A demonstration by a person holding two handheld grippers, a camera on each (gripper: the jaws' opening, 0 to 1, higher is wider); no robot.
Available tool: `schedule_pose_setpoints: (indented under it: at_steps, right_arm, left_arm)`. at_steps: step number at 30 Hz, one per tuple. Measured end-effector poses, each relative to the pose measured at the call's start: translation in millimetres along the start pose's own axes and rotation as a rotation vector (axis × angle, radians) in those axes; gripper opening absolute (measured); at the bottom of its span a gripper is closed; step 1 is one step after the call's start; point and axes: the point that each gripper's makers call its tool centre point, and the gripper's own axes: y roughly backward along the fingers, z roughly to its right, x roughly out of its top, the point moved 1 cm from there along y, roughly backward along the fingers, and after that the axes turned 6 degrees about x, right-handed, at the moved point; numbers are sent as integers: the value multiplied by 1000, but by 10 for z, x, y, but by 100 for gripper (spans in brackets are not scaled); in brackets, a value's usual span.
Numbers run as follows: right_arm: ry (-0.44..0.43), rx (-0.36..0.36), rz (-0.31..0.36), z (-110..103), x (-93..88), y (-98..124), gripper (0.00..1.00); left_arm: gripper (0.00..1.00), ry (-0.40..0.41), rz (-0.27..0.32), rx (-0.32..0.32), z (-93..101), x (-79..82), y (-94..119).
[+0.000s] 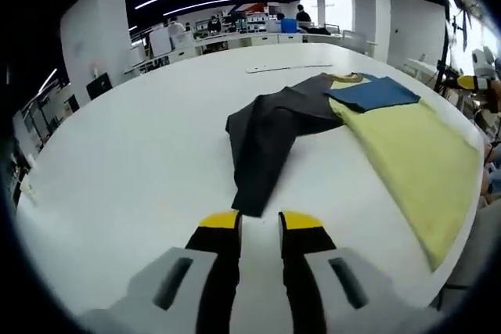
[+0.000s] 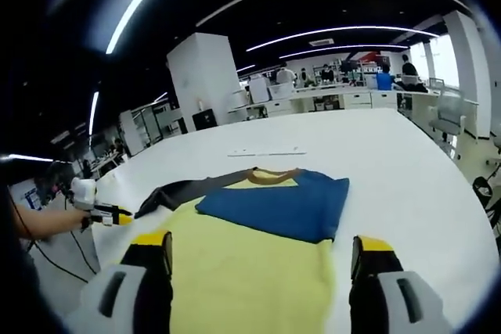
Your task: Fold the garment on the visible template until the final outline fits inside the template.
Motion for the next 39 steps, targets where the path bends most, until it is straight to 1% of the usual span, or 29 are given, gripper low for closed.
schedule_pose_setpoints:
  at_steps: [3, 5, 6, 7, 9, 11, 14, 16, 20, 23, 24, 25, 26, 28, 30, 35, 39]
  right_arm:
    - [-20, -11, -2, 17, -39, 23, 94]
    - [-24, -14, -4, 13, -51, 29, 94]
    - [-24, -17, -6, 12, -59, 34, 94]
    - [-22, -19, -9, 10, -64, 37, 93]
    - [-20, -21, -10, 4, -66, 41, 93]
    - [-22, -17, -12, -8, -69, 38, 93]
    - [-9, -19, -15, -15, -68, 31, 92]
    - [-4, -22, -27, -11, -90, 29, 92]
    - [-12, -23, -32, -9, -118, 29, 91]
    - [-12, -26, -32, -7, -126, 37, 91]
    - [-13, -27, -32, -7, -127, 40, 91]
    - [-13, -27, -31, -5, -127, 43, 91]
    - [-12, -28, -30, -3, -129, 47, 91]
    - [-13, -29, -29, 0, -135, 52, 91]
    - [-14, -30, -31, -3, -146, 56, 91]
    - [-6, -28, -29, -20, -143, 69, 91]
    - [-5, -29, -27, -14, -143, 80, 91]
  left_arm:
    - [15, -10, -6, -9, 15, 5, -41]
    - [10, -13, -26, -22, 30, -25, -73]
    - [8, -2, -16, -27, 39, -1, -99]
    - [7, 1, -20, -26, 36, 7, -113]
    - [6, -5, -24, -25, 21, 24, -114]
    - [5, 9, -27, -29, 11, 35, -135]
    - [1, 28, -38, -19, 16, 57, -118]
    - [1, 39, -45, -23, 18, 65, -117]
    - [0, 36, -48, -25, 50, 68, -97]
    - [0, 46, -47, -20, 70, 72, -39]
    - [0, 49, -46, -13, 59, 77, -24]
    - [0, 51, -51, 10, 29, 75, 6]
    - [0, 47, -55, 20, 13, 73, 28]
    - [0, 56, -50, 29, -13, 83, 56]
    - [0, 79, -29, 31, -31, 119, 98]
    - [0, 89, 1, 47, -63, 197, 237]
    - [0, 111, 27, 80, -147, 258, 336]
